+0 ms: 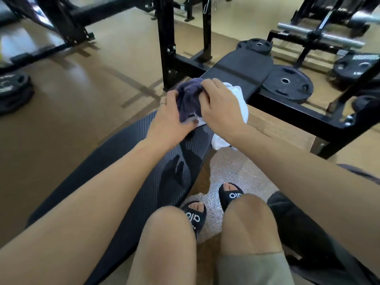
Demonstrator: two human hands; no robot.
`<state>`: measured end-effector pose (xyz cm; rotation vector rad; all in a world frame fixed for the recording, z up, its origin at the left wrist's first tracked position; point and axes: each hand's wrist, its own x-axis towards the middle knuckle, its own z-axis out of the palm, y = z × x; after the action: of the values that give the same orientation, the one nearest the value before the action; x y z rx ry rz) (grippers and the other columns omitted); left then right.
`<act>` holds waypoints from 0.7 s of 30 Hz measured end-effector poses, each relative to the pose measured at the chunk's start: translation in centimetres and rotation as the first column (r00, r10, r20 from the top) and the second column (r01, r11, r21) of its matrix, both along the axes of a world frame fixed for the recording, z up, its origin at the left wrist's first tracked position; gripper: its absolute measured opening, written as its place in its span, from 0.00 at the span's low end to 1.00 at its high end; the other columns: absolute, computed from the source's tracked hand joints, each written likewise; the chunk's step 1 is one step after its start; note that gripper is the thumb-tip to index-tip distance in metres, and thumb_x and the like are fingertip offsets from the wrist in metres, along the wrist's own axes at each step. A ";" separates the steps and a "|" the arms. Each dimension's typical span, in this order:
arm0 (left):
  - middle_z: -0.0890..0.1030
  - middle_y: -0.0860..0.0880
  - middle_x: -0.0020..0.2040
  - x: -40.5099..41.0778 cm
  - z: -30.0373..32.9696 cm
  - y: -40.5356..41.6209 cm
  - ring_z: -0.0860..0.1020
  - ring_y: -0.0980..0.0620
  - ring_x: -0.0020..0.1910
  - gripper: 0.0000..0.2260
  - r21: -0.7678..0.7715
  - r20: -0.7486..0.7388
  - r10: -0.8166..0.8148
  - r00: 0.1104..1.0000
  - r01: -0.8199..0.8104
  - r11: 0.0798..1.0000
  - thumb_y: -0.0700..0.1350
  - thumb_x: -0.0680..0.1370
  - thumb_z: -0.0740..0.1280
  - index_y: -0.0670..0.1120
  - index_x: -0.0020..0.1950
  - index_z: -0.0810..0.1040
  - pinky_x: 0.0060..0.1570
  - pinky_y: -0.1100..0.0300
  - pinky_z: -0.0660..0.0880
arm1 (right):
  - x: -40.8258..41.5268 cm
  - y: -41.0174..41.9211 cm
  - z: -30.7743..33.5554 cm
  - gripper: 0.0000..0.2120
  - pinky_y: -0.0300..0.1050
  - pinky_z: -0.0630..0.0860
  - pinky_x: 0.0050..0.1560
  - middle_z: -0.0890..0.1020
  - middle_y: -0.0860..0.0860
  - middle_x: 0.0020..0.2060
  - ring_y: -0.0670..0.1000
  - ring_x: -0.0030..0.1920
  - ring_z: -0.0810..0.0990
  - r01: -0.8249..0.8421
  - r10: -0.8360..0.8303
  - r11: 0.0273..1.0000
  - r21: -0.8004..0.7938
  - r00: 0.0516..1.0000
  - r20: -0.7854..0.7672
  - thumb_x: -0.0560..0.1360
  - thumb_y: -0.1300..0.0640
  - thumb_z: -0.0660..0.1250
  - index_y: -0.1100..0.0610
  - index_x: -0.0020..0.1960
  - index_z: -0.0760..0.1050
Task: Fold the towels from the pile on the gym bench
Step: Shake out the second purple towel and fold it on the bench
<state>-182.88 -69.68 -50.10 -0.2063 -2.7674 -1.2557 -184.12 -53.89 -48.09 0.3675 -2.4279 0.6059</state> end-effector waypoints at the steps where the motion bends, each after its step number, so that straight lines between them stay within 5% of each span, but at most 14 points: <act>1: 0.75 0.48 0.64 0.6 1.0 0.0 0.77 0.48 0.61 0.32 0.019 -0.052 -0.009 0.999 0.010 1.000 0.56 0.70 0.74 0.52 0.70 0.66 0.60 0.48 0.77 | 1.6 -0.2 1.0 0.09 0.40 0.56 0.37 0.79 0.55 0.41 0.53 0.37 0.71 -0.044 0.044 0.998 -0.051 0.999 0.002 0.78 0.60 0.59 0.62 0.47 0.77; 4: 0.77 0.49 0.57 3.1 3.3 0.1 0.78 0.50 0.56 0.18 -0.051 -0.157 -0.090 0.984 0.083 0.995 0.48 0.75 0.71 0.50 0.63 0.71 0.56 0.47 0.77 | 5.2 -0.1 2.8 0.09 0.45 0.66 0.39 0.77 0.50 0.36 0.53 0.38 0.75 -0.121 0.134 0.973 -0.197 0.989 0.055 0.78 0.58 0.58 0.54 0.41 0.74; 8: 0.79 0.48 0.46 6.6 4.9 -0.2 0.77 0.48 0.47 0.09 -0.145 -0.171 -0.208 0.963 0.184 0.972 0.48 0.80 0.68 0.45 0.54 0.72 0.47 0.49 0.75 | 7.8 0.6 4.3 0.10 0.59 0.75 0.38 0.74 0.46 0.32 0.55 0.38 0.76 0.065 0.029 0.928 -0.366 0.969 0.245 0.75 0.48 0.52 0.44 0.36 0.67; 15: 0.78 0.52 0.40 10.4 7.6 -1.2 0.77 0.53 0.40 0.03 -0.161 -0.208 -0.238 0.949 0.207 0.965 0.45 0.83 0.60 0.47 0.51 0.70 0.41 0.53 0.72 | 10.1 2.5 5.9 0.18 0.45 0.59 0.36 0.63 0.44 0.27 0.46 0.32 0.61 0.139 0.164 0.798 -0.587 0.886 0.433 0.79 0.58 0.55 0.50 0.32 0.57; 18: 0.79 0.49 0.40 11.0 8.3 -1.5 0.77 0.49 0.41 0.04 -0.229 -0.202 -0.243 0.949 0.196 0.954 0.44 0.83 0.58 0.46 0.54 0.71 0.42 0.50 0.73 | 10.6 2.8 6.5 0.15 0.48 0.66 0.42 0.71 0.48 0.34 0.52 0.39 0.68 0.195 0.165 0.844 -0.500 0.792 0.587 0.76 0.56 0.57 0.51 0.30 0.66; 21: 0.80 0.48 0.43 11.0 8.7 -1.5 0.77 0.48 0.43 0.04 -0.202 -0.230 -0.231 0.945 0.186 0.962 0.45 0.83 0.59 0.46 0.54 0.72 0.43 0.53 0.72 | 11.3 2.8 6.2 0.05 0.45 0.71 0.43 0.77 0.53 0.48 0.56 0.46 0.75 0.163 0.045 0.949 -0.271 0.780 0.625 0.75 0.61 0.60 0.55 0.48 0.74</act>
<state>-171.88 -71.15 -41.37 -0.6435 -2.6849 -0.9391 -172.77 -51.08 -41.86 -0.0720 -2.8758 1.2278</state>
